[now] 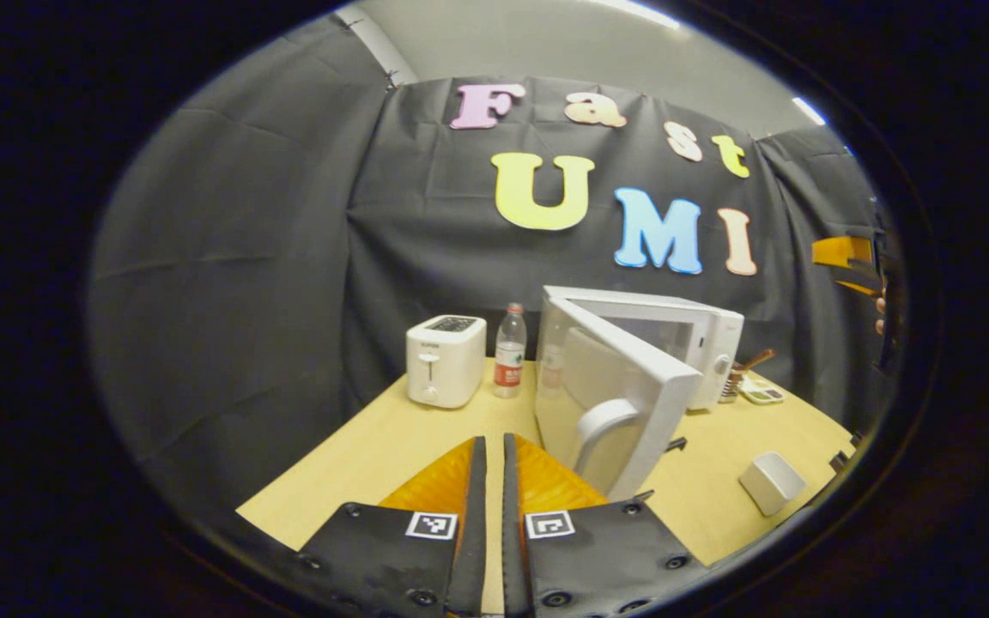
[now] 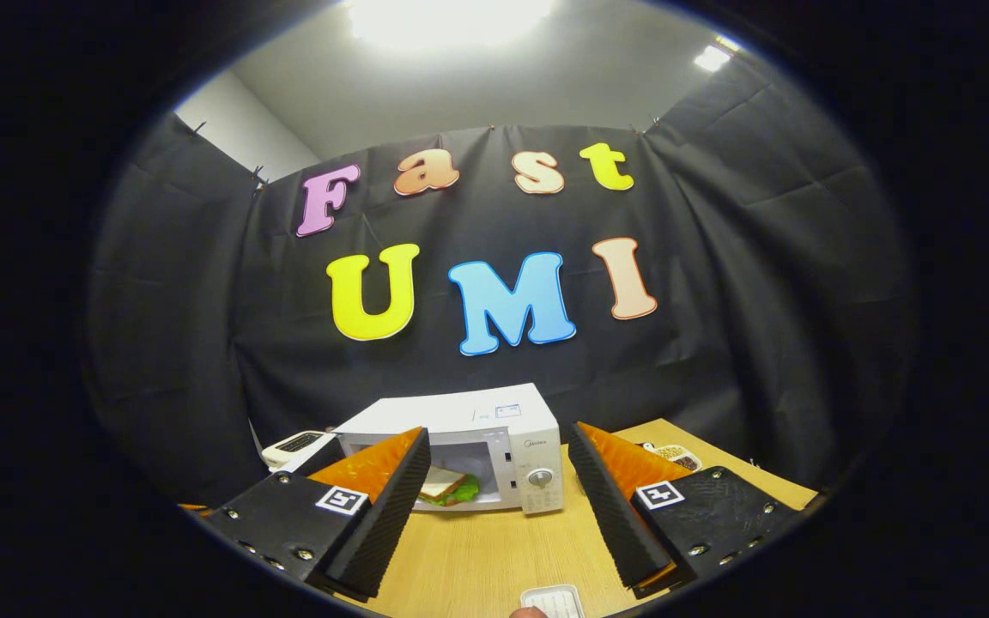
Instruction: Open the microwave oven with the left hand, put the food in, and close the microwave oven.
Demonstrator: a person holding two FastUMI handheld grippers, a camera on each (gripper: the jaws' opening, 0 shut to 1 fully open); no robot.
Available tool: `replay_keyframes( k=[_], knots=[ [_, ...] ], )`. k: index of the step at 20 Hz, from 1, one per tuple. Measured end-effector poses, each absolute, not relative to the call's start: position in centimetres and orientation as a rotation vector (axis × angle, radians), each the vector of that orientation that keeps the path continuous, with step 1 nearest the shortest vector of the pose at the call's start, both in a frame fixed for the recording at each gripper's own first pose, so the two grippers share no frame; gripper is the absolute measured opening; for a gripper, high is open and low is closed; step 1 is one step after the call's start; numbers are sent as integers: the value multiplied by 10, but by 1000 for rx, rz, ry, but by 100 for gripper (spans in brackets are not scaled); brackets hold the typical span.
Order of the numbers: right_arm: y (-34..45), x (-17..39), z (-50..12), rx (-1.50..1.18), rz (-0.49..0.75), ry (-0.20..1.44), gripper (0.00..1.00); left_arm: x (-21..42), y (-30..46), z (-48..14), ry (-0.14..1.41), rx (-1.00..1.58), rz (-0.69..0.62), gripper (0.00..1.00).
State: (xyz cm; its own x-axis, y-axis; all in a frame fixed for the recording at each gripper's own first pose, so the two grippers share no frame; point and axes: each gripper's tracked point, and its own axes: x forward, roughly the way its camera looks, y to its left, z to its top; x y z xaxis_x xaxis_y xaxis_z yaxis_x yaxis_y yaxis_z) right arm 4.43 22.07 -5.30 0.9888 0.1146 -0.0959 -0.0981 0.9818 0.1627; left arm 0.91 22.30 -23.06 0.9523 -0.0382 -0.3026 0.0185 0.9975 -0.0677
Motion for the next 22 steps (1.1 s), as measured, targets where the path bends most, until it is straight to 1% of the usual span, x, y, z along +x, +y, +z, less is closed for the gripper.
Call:
replay_keyframes(
  k=[1,2,3,7,8,9,12,17,22],
  knots=[
    [217,43,-52,159,108,104,98,12,216,-234,316,-57,-44,8],
    [212,43,-50,151,108,99,98,14,212,-237,318,-46,-39,13],
    [208,47,-57,141,110,98,98,17,209,-242,329,-40,-37,8],
    [193,47,-56,115,142,98,98,30,200,-250,335,-29,18,8],
    [189,48,-56,111,147,98,98,31,198,-251,338,-35,29,11],
    [187,50,-54,113,155,95,98,30,194,-250,342,-47,31,4],
    [180,60,-53,118,172,97,98,31,181,-248,346,-44,35,4],
    [172,74,-51,134,199,90,97,33,140,-238,344,-42,-2,4],
    [157,78,-56,129,215,99,98,47,91,-225,323,-15,-66,4]
  ],
)
